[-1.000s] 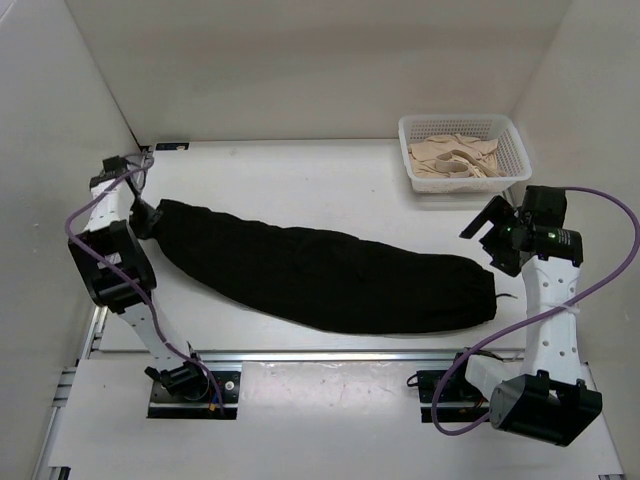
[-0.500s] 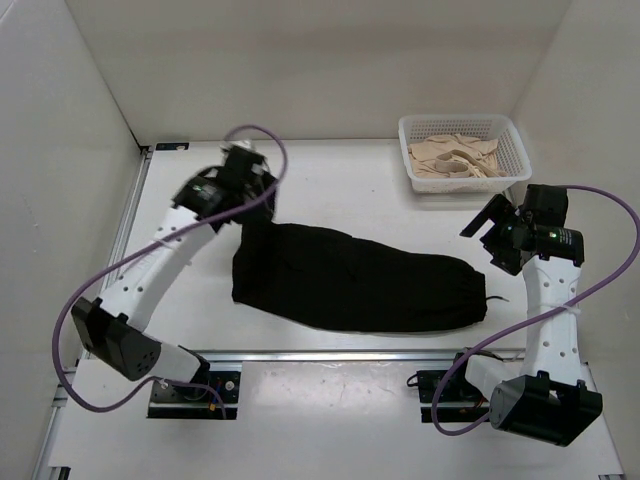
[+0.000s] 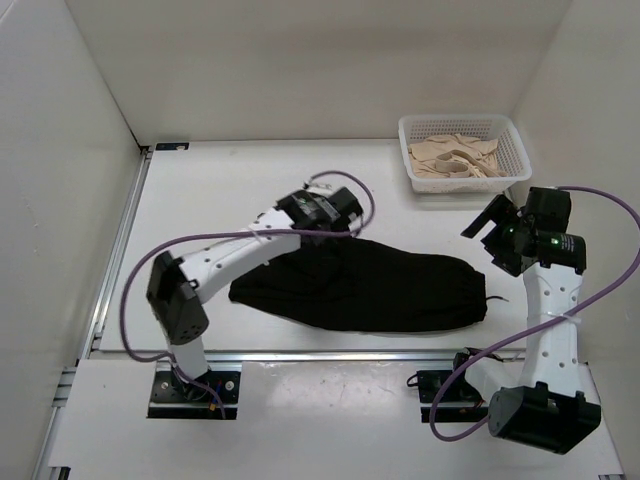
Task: Fold and stack the trousers
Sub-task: Fold the trousers
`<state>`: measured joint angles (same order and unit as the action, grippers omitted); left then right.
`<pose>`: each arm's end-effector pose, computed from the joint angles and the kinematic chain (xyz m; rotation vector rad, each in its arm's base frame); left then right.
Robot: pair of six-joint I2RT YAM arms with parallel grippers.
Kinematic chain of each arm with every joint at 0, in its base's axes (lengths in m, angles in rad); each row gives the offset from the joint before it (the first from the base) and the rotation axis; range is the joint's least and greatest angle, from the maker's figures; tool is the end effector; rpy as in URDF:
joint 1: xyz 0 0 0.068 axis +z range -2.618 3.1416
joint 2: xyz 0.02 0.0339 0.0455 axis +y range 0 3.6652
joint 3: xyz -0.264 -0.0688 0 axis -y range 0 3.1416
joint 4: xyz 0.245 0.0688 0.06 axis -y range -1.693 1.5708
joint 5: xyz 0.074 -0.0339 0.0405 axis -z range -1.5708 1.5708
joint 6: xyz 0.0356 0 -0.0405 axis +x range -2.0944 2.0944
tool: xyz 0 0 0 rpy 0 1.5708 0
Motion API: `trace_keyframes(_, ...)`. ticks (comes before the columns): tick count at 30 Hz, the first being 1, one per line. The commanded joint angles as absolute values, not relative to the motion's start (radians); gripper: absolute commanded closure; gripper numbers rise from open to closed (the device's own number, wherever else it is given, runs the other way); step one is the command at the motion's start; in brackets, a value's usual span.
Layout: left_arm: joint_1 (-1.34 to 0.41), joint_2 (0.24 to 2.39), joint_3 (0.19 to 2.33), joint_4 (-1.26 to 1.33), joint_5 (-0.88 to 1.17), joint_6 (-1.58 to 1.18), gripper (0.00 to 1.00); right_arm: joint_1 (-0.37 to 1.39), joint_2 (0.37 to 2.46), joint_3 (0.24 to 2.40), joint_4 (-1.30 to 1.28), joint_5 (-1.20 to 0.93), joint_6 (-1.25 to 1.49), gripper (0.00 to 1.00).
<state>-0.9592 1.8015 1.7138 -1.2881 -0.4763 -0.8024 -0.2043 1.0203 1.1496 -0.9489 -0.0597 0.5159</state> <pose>0.2144 -0.2773 0.3052 0.1446 2.6420 0.2092 0.1883 -0.0368 0.3495 0.8191 2.2556 0.2176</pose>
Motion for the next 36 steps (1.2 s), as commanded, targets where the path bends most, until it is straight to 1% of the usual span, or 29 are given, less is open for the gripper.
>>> trace_keyframes(1, -0.858, 1.669, 1.720, -1.344, -0.517, -0.779, 0.56, -0.201, 0.988, 1.154, -0.965, -0.067, 0.508, 0.00)
trace_keyframes(2, -0.835, 1.658, 1.700, -1.298, -0.500, -0.769, 0.59, -0.201, 0.988, 1.143, -0.965, -0.067, 0.508, 0.00)
trace_keyframes(3, -0.783, 1.649, 1.651, -1.270, -0.455, -0.758, 0.59, -0.201, 0.988, 1.143, -0.965, -0.067, 0.508, 0.00)
trace_keyframes(4, -0.757, 1.640, 1.634, -1.246, -0.430, -0.758, 0.54, -0.201, 0.979, 1.134, -0.965, -0.067, 0.508, 0.00)
trace_keyframes(5, -0.732, 1.640, 1.615, -1.220, -0.401, -0.743, 0.43, -0.201, 0.979, 1.134, -0.965, -0.067, 0.508, 0.00)
trace_keyframes(6, -0.689, 1.640, 1.577, -1.148, -0.335, -0.715, 0.28, -0.201, 0.979, 1.134, -0.965, -0.067, 0.508, 0.00)
trace_keyframes(7, -0.672, 1.640, 1.568, -1.126, -0.304, -0.715, 0.00, -0.201, 0.979, 1.124, -0.965, -0.067, 0.508, 0.00)
trace_keyframes(10, -0.618, 1.686, 1.539, -1.028, -0.191, -0.692, 0.00, -0.201, 0.979, 1.124, -0.965, -0.077, 0.508, 0.00)
trace_keyframes(15, -0.598, 1.833, 1.609, -1.019, -0.140, -0.667, 0.00, -0.201, 0.979, 1.124, -0.965, -0.077, 0.508, 0.00)
trace_keyframes(17, -0.598, 1.877, 1.653, -1.008, -0.106, -0.643, 0.10, -0.201, 0.969, 1.124, -0.965, -0.077, 0.508, 0.00)
trace_keyframes(18, -0.598, 1.878, 1.670, -1.008, -0.106, -0.643, 0.19, -0.201, 0.969, 1.124, -0.965, -0.077, 0.499, 0.00)
trace_keyframes(19, -0.607, 1.887, 1.683, -1.008, -0.106, -0.634, 0.57, -0.201, 0.969, 1.124, -0.965, -0.077, 0.499, 0.00)
trace_keyframes(20, -0.607, 1.887, 1.712, -1.008, -0.088, -0.634, 0.80, -0.201, 0.960, 1.124, -0.965, -0.066, 0.499, 0.00)
trace_keyframes(21, -0.617, 1.887, 1.727, -1.008, -0.074, -0.634, 0.90, -0.201, 0.960, 1.124, -0.965, -0.066, 0.499, 0.00)
trace_keyframes(25, -0.661, 1.934, 1.847, -1.008, -0.025, -0.598, 0.90, -0.201, 0.960, 1.124, -0.965, -0.066, 0.499, 0.00)
trace_keyframes(28, -0.684, 2.012, 1.966, -1.008, 0.060, -0.574, 0.90, -0.201, 0.969, 1.124, -0.965, -0.066, 0.499, 0.00)
trace_keyframes(29, -0.693, 2.038, 2.035, -1.008, 0.095, -0.565, 0.90, -0.201, 0.969, 1.124, -0.965, -0.066, 0.499, 0.00)
trace_keyframes(30, -0.693, 2.093, 2.064, -1.008, 0.112, -0.565, 0.79, -0.201, 0.969, 1.124, -0.965, -0.066, 0.499, 0.00)
trace_keyframes(31, -0.693, 2.123, 2.092, -1.008, 0.132, -0.554, 0.61, -0.201, 0.969, 1.124, -0.965, -0.066, 0.499, 0.00)
trace_keyframes(32, -0.702, 2.152, 2.161, -1.008, 0.177, -0.545, 0.33, -0.201, 0.969, 1.124, -0.965, -0.066, 0.499, 0.00)
trace_keyframes(33, -0.703, 2.213, 2.210, -1.067, 0.198, -0.529, 0.08, -0.201, 0.960, 1.115, -0.965, -0.066, 0.499, 0.00)
trace_keyframes(34, -0.703, 2.235, 2.264, -1.104, 0.198, -0.529, 0.00, -0.201, 0.960, 1.115, -0.974, -0.066, 0.499, 0.00)
trace_keyframes(35, -0.724, 2.244, 2.307, -1.126, 0.198, -0.517, 0.00, -0.201, 0.960, 1.115, -0.974, -0.066, 0.499, 0.00)
trace_keyframes(36, -0.724, 2.226, 2.351, -1.138, 0.142, -0.517, 0.00, -0.201, 0.951, 1.115, -0.974, -0.055, 0.499, 0.00)
